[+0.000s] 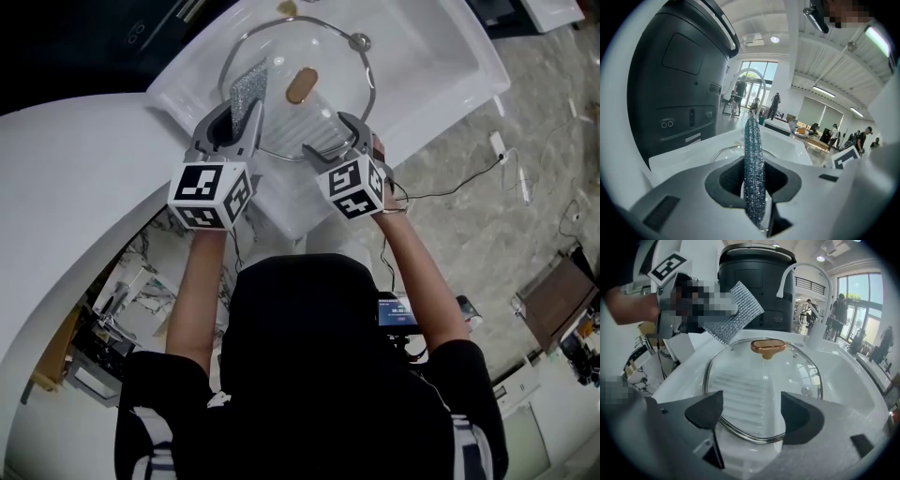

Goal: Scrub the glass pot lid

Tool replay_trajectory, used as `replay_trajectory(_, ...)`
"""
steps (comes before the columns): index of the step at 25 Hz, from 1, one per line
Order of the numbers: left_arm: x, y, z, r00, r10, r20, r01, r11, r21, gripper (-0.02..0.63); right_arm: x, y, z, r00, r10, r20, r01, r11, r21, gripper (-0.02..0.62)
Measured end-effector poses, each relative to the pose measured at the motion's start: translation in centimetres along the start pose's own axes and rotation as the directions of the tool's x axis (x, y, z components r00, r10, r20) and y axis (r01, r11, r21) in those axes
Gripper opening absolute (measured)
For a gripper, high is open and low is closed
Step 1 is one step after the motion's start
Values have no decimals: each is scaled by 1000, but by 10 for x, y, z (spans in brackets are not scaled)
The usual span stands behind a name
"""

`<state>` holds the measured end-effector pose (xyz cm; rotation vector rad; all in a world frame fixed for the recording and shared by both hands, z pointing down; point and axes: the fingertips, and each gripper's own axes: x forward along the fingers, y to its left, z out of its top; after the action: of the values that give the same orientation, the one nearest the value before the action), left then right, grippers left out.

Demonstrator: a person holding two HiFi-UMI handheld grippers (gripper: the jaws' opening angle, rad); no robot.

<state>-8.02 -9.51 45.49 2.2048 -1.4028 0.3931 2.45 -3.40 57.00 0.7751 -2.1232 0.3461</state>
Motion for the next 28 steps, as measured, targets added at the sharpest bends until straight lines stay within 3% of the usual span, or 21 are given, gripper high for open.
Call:
replay_trajectory(4, 6, 4, 6, 1000, 5, 0, -5, 1000, 30, 75, 1, 0, 1, 1000, -1, -8, 1, 1000, -5, 376)
replay_trajectory(9, 19, 10, 17, 1000, 9, -16, -7, 987, 158, 75, 2, 1, -1, 999, 1, -34, -2, 1000, -7, 376)
replay_trajectory(14, 33, 12, 32, 999, -29, -40, 37, 972, 231, 75, 2, 1, -1, 997, 3, -76, -3, 1000, -6, 376)
replay_trajectory(17, 43, 12, 38, 998, -39, -52, 55, 936, 348, 75, 3, 1, -1, 995, 3, -100, -4, 1000, -7, 376)
replay_trajectory(22, 61, 12, 34, 988, -39, -151, 116, 832, 543, 75, 3, 2, -2, 993, 12, -113, -13, 1000, -8, 376)
replay_trajectory(26, 73, 17, 39, 983, -40, -180, 137, 809, 572, 75, 3, 1, -2, 994, 12, -112, -13, 1000, -8, 376)
replay_trajectory(28, 78, 16, 39, 978, -36, -203, 155, 777, 610, 75, 3, 1, -1, 993, 12, -120, -13, 1000, -8, 376)
